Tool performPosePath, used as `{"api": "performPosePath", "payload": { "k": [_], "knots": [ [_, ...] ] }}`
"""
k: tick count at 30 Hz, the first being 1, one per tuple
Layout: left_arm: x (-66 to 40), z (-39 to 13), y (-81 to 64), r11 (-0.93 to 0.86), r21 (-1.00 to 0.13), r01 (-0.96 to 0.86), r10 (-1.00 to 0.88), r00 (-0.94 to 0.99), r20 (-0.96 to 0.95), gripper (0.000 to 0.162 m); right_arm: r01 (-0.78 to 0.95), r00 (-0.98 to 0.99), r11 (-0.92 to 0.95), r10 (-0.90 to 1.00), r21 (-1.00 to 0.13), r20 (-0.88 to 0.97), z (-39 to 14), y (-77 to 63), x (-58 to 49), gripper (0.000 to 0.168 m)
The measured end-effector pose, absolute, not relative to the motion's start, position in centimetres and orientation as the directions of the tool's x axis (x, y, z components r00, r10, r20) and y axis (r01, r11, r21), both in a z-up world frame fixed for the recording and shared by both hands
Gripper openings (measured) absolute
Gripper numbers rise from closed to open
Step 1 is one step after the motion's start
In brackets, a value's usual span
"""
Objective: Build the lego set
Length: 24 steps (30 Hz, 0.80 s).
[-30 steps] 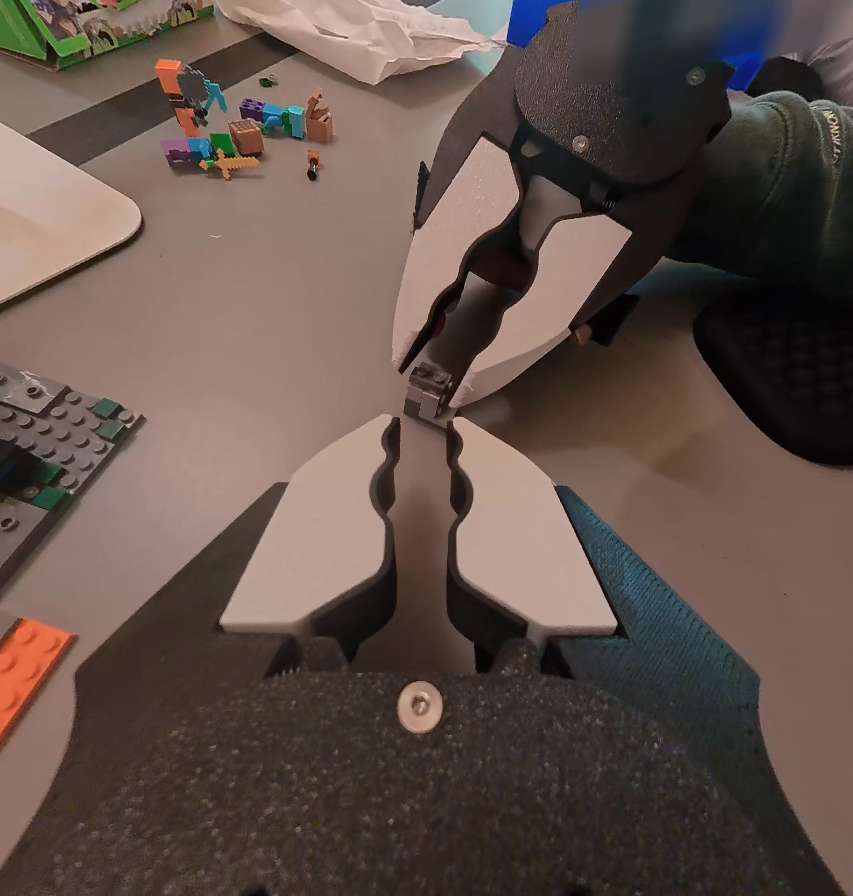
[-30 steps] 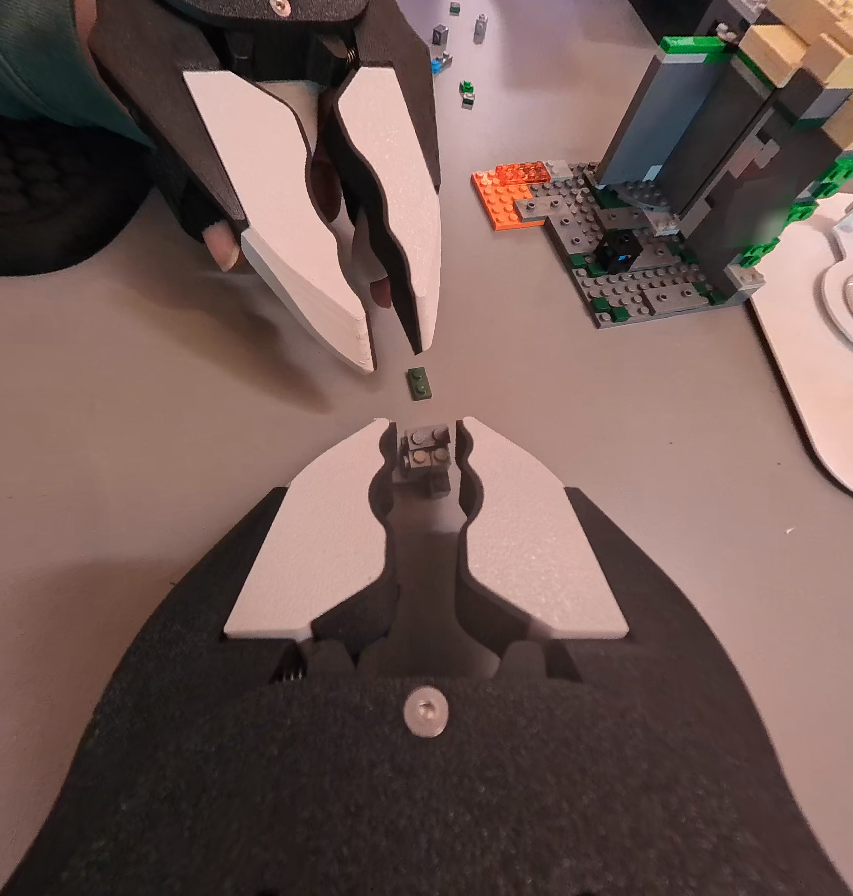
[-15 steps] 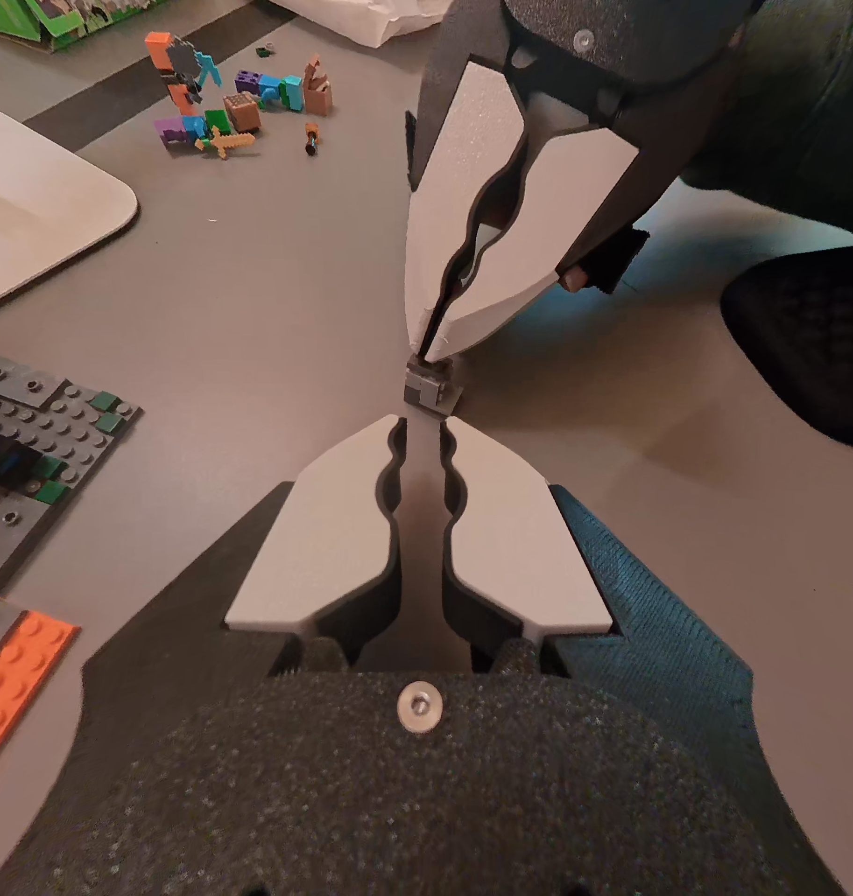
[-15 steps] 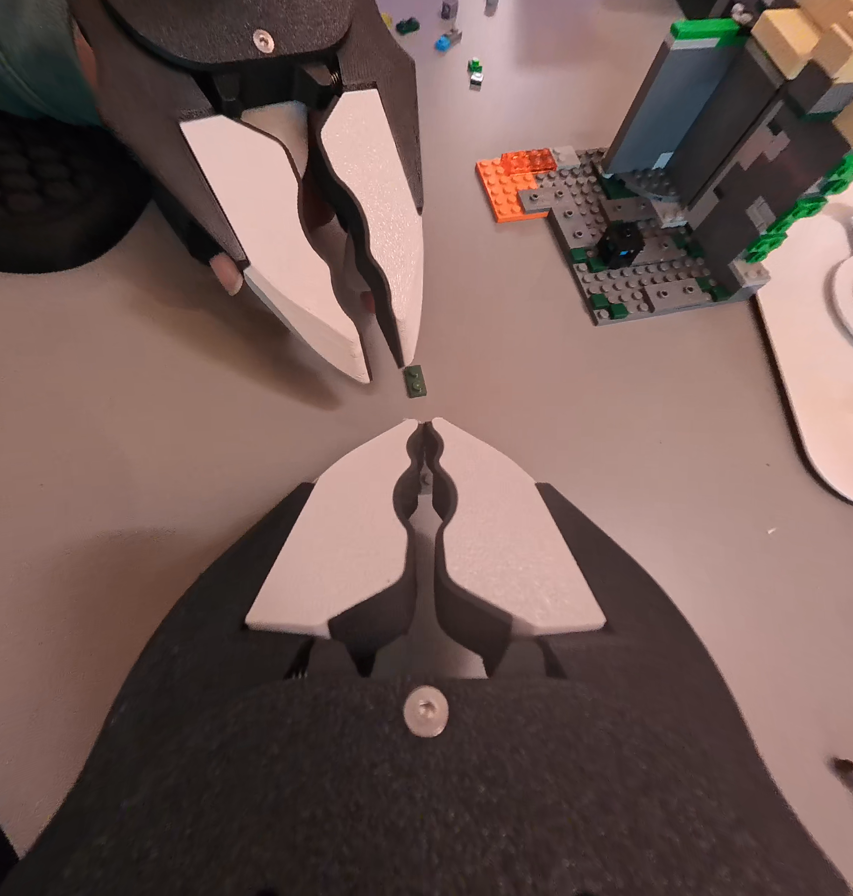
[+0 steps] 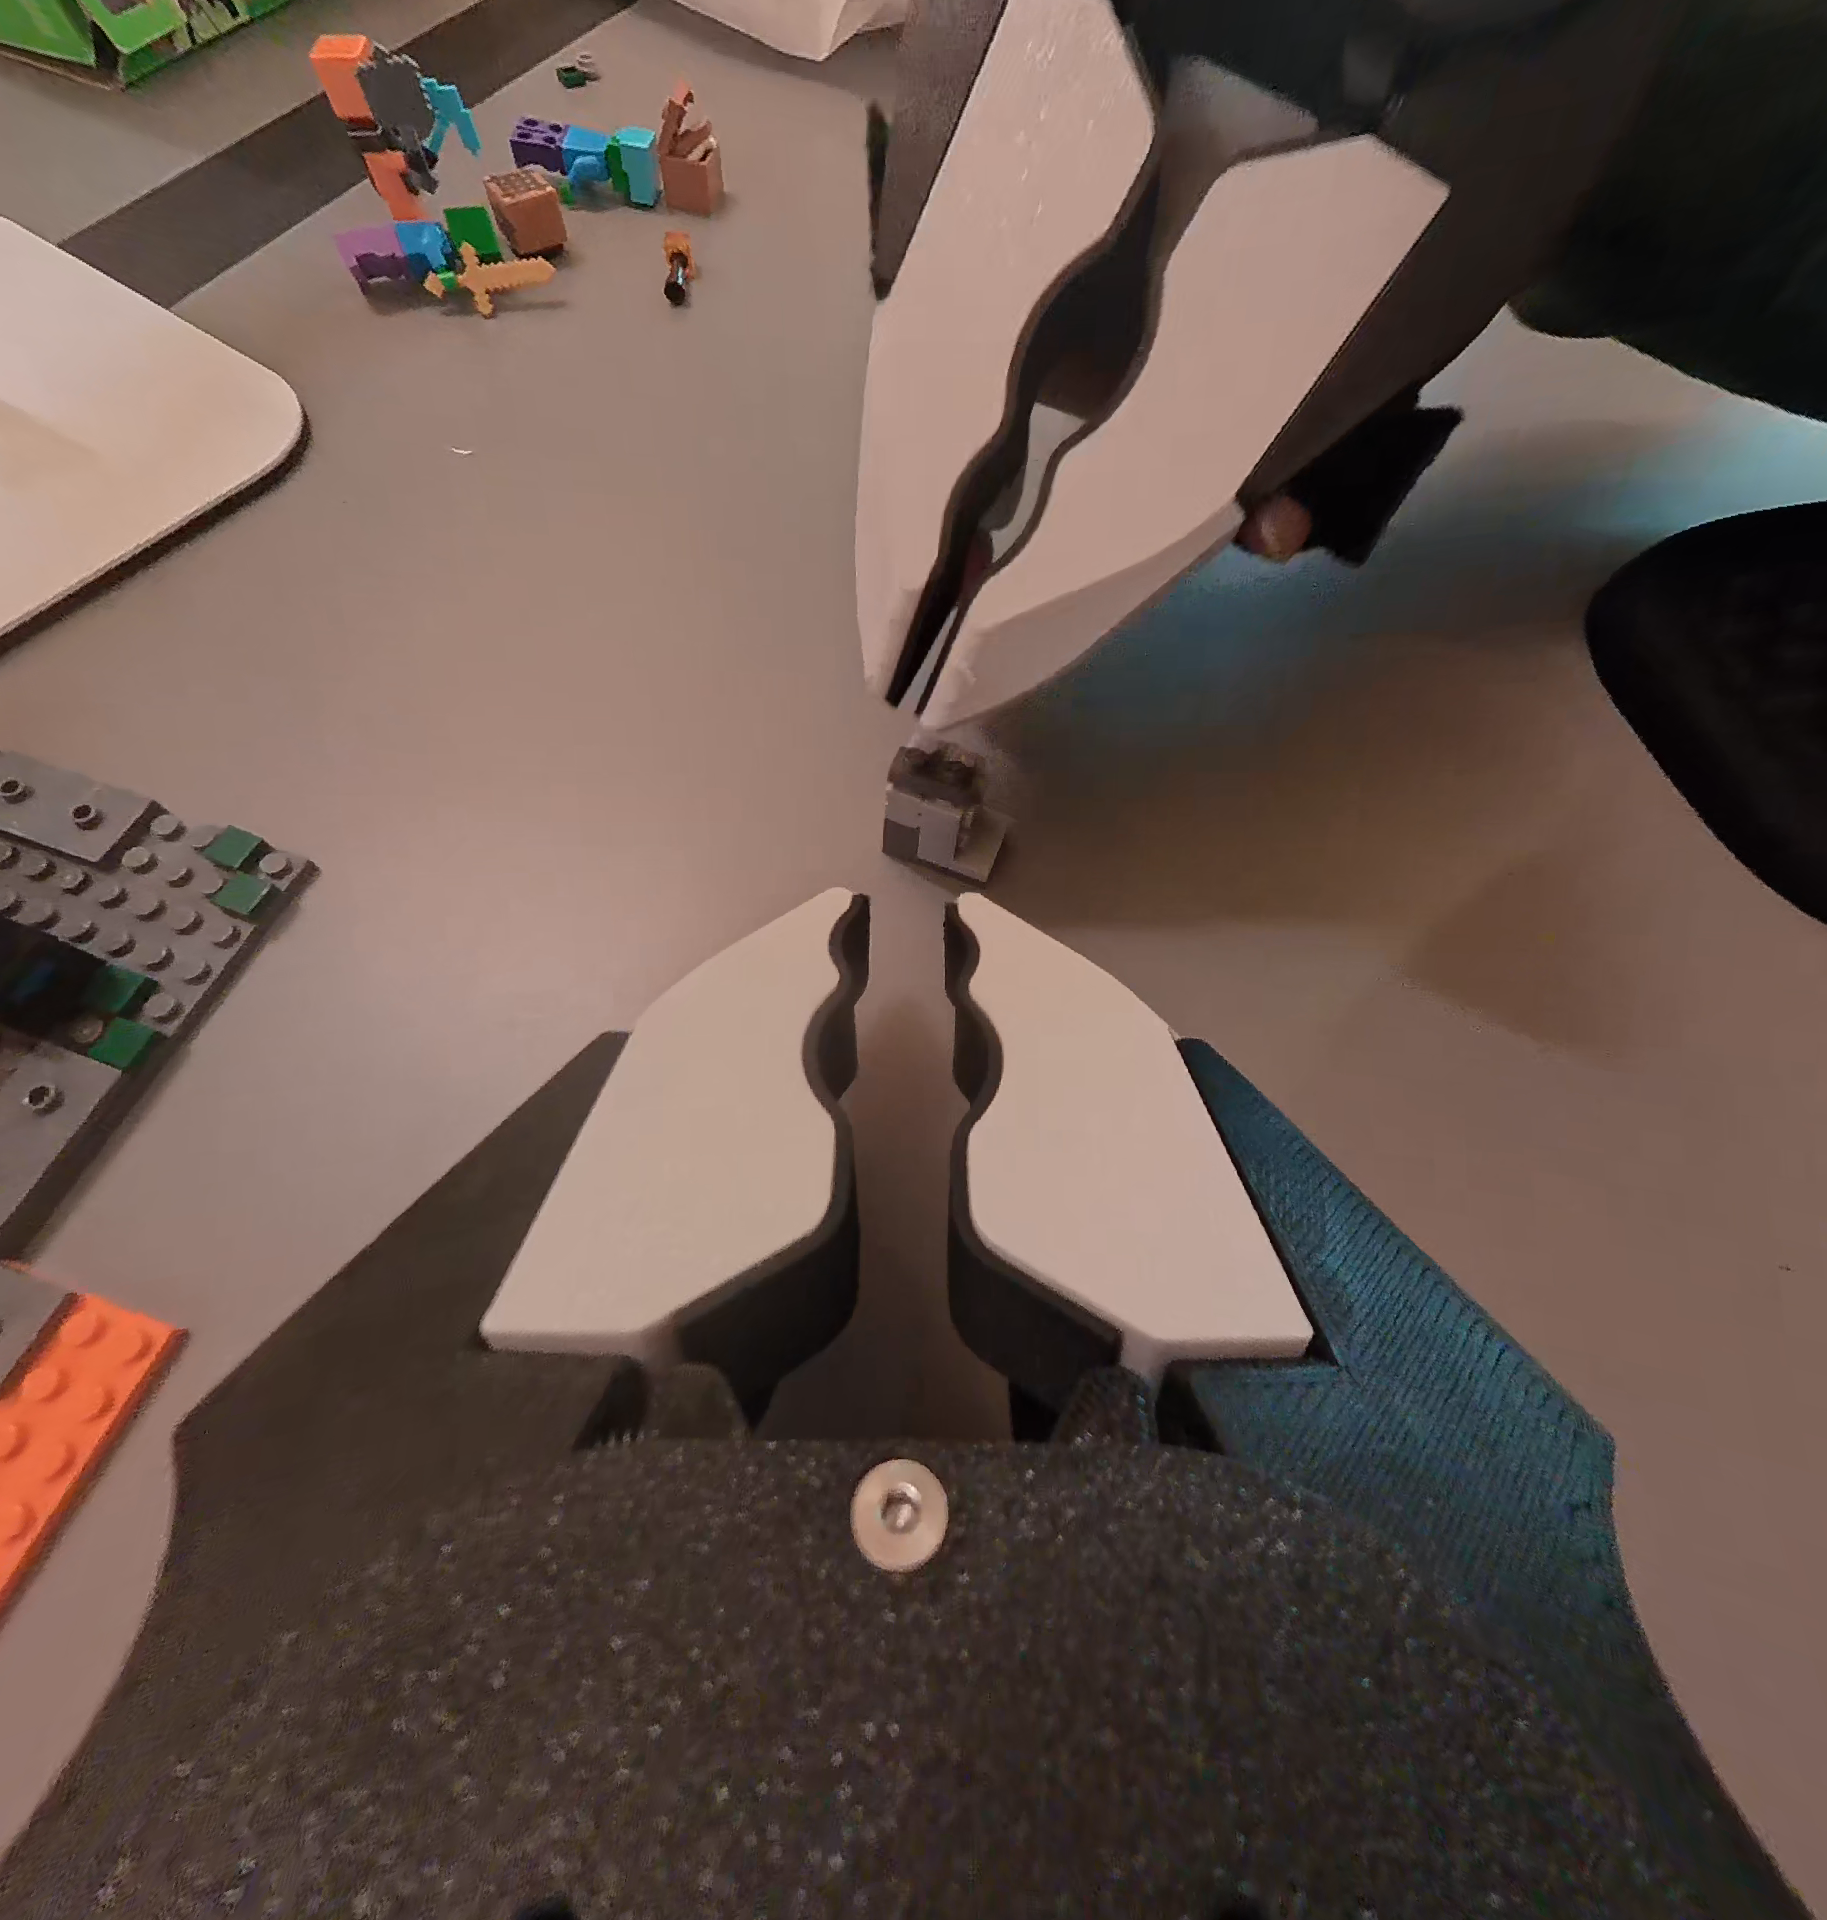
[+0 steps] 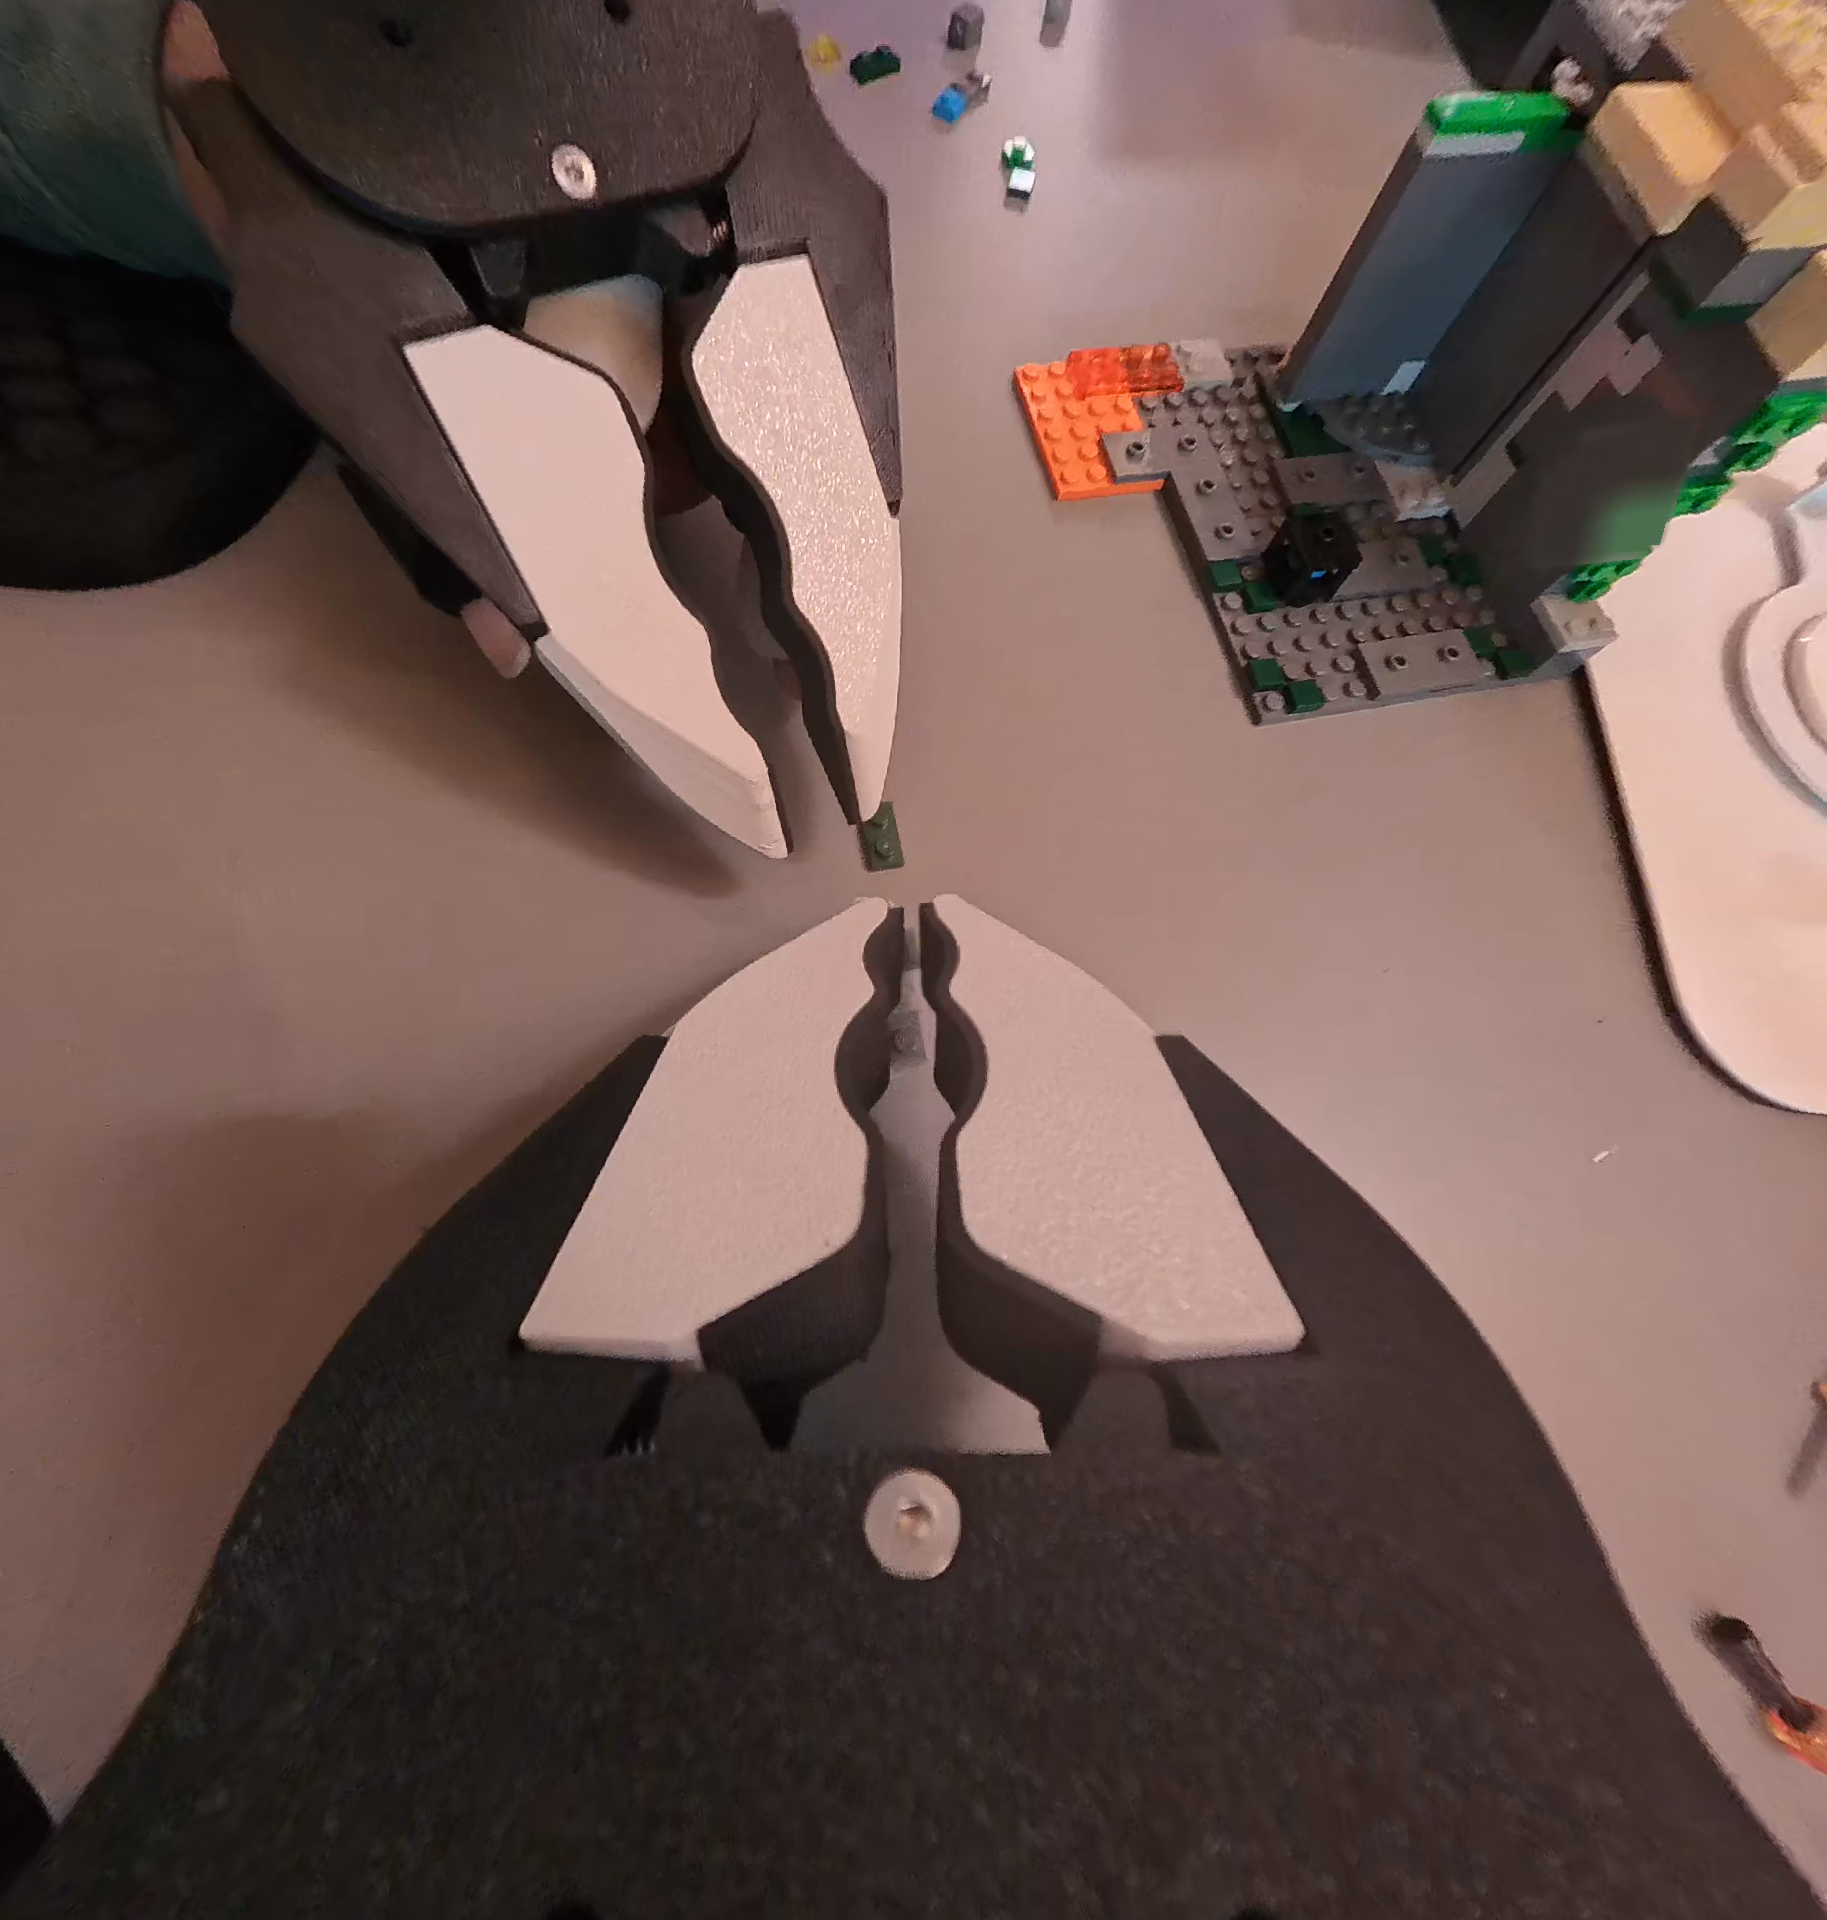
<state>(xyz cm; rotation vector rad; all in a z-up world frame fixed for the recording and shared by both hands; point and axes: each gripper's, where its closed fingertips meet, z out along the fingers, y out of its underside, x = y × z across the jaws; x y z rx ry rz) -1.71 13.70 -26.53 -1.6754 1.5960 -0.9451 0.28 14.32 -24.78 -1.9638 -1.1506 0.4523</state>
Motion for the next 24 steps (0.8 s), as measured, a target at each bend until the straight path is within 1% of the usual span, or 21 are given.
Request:
{"api": "performPosePath", "payload": {
  "k": [3, 7, 11, 15, 18, 21, 24],
  "knots": [
    [-2.0, -26.8, 14.4, -0.055, -0.825, -0.562, -0.998, 0.029, 0.047, 0.014, 0.543, 0.533, -0.275, 0.843, -0.793, 0.073, -24.5, 14.0, 0.8, 0.007],
    [-2.7, -27.6, 15.5, -0.038, -0.794, -0.607, -0.999, 0.047, 0.012, 0.017, 0.564, 0.523, -0.293, 0.850, -0.772, 0.059, -25.7, 13.1, 1.5, 0.016],
    [-2.7, -27.4, 16.0, -0.043, -0.797, -0.603, -0.998, 0.053, 0.013, 0.017, 0.589, 0.502, -0.295, 0.863, -0.753, 0.054, -26.9, 12.8, 1.3, 0.022],
    [-2.7, -27.2, 15.5, -0.032, -0.804, -0.593, -0.999, 0.038, 0.012, 0.017, 0.618, 0.467, -0.278, 0.882, -0.735, 0.059, -27.4, 13.2, 0.8, 0.023],
    [-2.6, -26.8, 14.9, -0.031, -0.817, -0.576, -1.000, 0.013, 0.028, 0.017, 0.626, 0.436, -0.259, 0.898, -0.735, 0.056, -27.5, 13.4, 0.4, 0.018],
    [-2.6, -26.2, 14.0, -0.086, -0.828, -0.554, -0.994, -0.011, 0.111, 0.020, 0.631, 0.418, -0.237, 0.906, -0.739, 0.066, -27.3, 13.3, 0.2, 0.018],
    [-2.2, -24.8, 12.9, -0.235, -0.831, -0.504, -0.957, -0.028, 0.288, 0.026, 0.620, 0.423, -0.204, 0.900, -0.758, 0.104, -26.4, 13.0, 0.0, 0.018]
  ]
}}
